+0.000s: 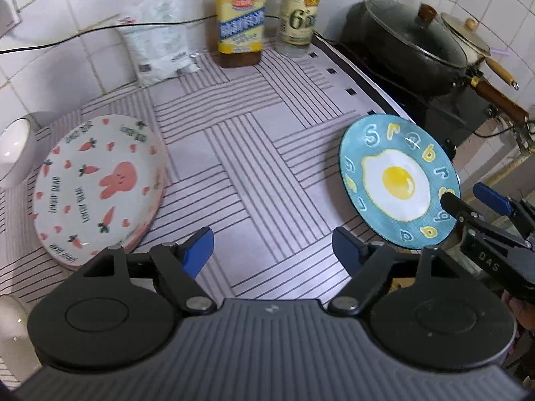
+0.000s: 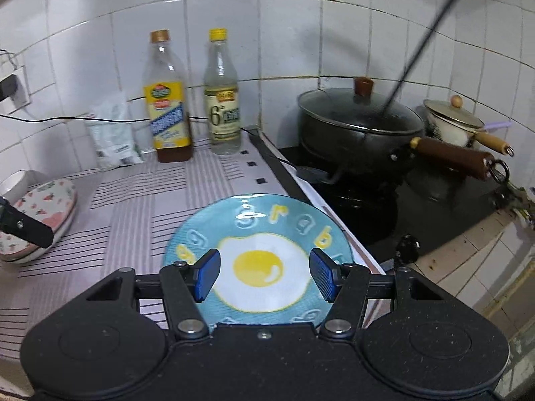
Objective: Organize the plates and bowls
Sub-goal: 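Move the right gripper to the blue fried-egg plate rim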
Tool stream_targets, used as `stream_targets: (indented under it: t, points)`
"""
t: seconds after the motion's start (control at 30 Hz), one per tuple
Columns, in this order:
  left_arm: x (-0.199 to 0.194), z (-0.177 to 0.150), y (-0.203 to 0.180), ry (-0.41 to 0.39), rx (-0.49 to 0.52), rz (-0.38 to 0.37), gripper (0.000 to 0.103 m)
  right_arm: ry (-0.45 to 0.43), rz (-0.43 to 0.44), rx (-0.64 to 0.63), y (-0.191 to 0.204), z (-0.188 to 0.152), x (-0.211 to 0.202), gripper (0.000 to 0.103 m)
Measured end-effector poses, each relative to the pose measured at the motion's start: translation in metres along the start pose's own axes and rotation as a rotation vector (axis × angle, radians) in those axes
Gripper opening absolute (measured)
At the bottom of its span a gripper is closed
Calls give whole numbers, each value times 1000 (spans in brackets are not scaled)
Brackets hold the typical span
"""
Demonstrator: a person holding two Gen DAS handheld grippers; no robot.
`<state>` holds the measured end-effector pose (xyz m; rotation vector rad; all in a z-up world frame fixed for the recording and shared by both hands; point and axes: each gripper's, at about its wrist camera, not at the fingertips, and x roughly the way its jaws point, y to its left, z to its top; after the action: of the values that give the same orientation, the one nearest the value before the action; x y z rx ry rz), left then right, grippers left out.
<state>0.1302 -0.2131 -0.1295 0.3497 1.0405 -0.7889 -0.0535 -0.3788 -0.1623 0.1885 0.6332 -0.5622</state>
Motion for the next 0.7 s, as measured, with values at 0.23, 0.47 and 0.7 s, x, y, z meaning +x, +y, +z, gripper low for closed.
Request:
stream_targets:
  t: [0.23,0.47,0.7]
  points:
    - [28,0,-17,24,25,-9,84,36,-81,24,-15,-10,20,64]
    - [59,5,-28,20,-5,-59,85,73,-128,74,-32,-21,39,64]
    - [96,12,-34,36,-42,-98,79,84,-132,150,-45,-26,54,64]
